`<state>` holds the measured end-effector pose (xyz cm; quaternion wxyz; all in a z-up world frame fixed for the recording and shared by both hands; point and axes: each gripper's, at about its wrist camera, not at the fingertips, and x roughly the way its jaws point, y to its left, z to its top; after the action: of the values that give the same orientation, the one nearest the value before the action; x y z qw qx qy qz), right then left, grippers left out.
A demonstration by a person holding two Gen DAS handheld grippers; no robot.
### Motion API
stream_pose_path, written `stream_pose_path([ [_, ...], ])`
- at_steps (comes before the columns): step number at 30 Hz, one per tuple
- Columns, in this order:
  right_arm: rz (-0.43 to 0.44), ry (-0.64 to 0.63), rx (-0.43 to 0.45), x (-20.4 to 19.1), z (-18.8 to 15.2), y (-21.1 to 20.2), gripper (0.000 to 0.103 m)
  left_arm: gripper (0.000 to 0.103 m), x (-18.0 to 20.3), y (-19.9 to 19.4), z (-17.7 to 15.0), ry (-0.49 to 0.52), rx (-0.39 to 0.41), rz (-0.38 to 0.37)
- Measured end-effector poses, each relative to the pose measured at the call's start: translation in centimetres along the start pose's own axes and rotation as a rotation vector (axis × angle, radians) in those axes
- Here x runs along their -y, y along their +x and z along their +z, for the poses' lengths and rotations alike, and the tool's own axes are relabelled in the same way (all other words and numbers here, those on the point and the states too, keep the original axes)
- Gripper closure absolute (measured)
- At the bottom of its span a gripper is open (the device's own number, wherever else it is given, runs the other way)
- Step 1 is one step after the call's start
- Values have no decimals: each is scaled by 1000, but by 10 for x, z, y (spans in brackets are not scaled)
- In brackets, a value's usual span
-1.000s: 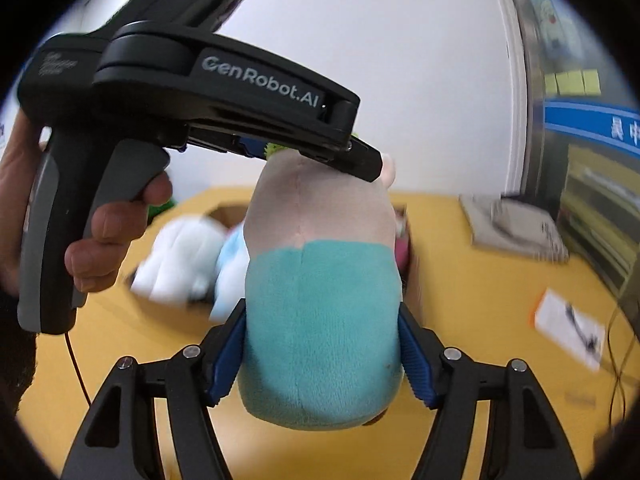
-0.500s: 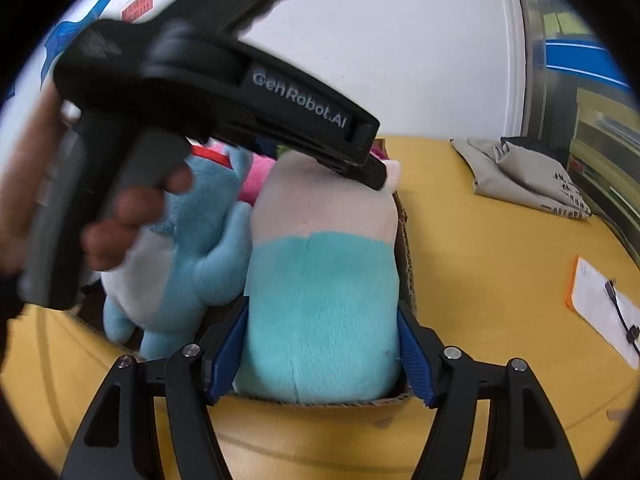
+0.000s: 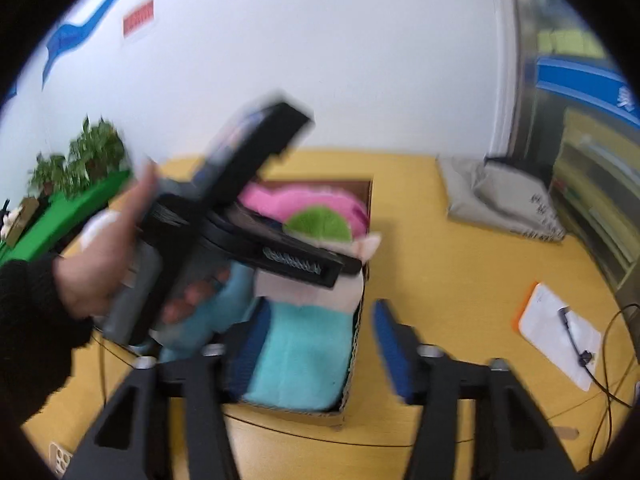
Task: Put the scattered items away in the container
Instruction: 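Lift the pig with both tools and lower it into the box, then open both tools and move them toward the clear phone case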
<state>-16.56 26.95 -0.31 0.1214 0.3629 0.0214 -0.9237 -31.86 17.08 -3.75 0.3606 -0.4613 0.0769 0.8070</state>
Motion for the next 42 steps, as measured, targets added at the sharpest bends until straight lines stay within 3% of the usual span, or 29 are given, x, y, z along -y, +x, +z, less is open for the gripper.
stream_pose_path([
  [2, -1, -41, -73, -18, -13, 23, 75, 23, 2, -3, -1, 12, -1, 5],
  [4, -23, -52, -67, -25, -19, 27, 75, 24, 4, -14, -1, 9, 9, 1],
  [7, -28, -35, -77, -23, -22, 30, 75, 24, 1, -57, 6, -12, 142, 18],
  [9, -40, -43, -79, -24, -27, 30, 75, 24, -4, -75, 11, -31, 202, 76],
  [11, -46, -35, -73, -25, -29, 29, 75, 24, -8, -68, 16, -22, 164, 182],
  [13, -54, -33, -64, -27, -31, 28, 75, 37, -13, -41, 14, -12, 76, 261],
  [17, -57, -10, -64, -29, -33, 23, 74, 37, -34, -12, 7, -122, 52, 234],
  [20, -61, 25, -74, -25, -28, 20, 72, 37, -26, -7, 10, -73, 27, 297],
  [23, -91, 39, -65, -26, -24, 6, 53, 37, -17, -20, 12, -70, 35, 368],
  [24, -87, 57, -48, -24, -23, -2, 36, 37, -16, -29, 10, -78, 49, 376],
  [26, -71, 90, 27, -24, -23, -27, 28, 34, -17, -52, 3, -104, 65, 371],
  [30, -55, 100, 112, -30, -22, -70, 21, 13, -15, -123, -36, -161, 164, 279],
  [33, -44, 64, 110, -43, -25, -85, 21, 2, -5, -178, -83, -180, 224, 303],
  [37, -76, 24, 123, -65, -40, -99, 21, 0, 14, -235, -149, -191, 275, 390],
  [42, -73, 52, 113, -83, -56, -106, 21, 0, 35, -262, -211, -243, 278, 404],
])
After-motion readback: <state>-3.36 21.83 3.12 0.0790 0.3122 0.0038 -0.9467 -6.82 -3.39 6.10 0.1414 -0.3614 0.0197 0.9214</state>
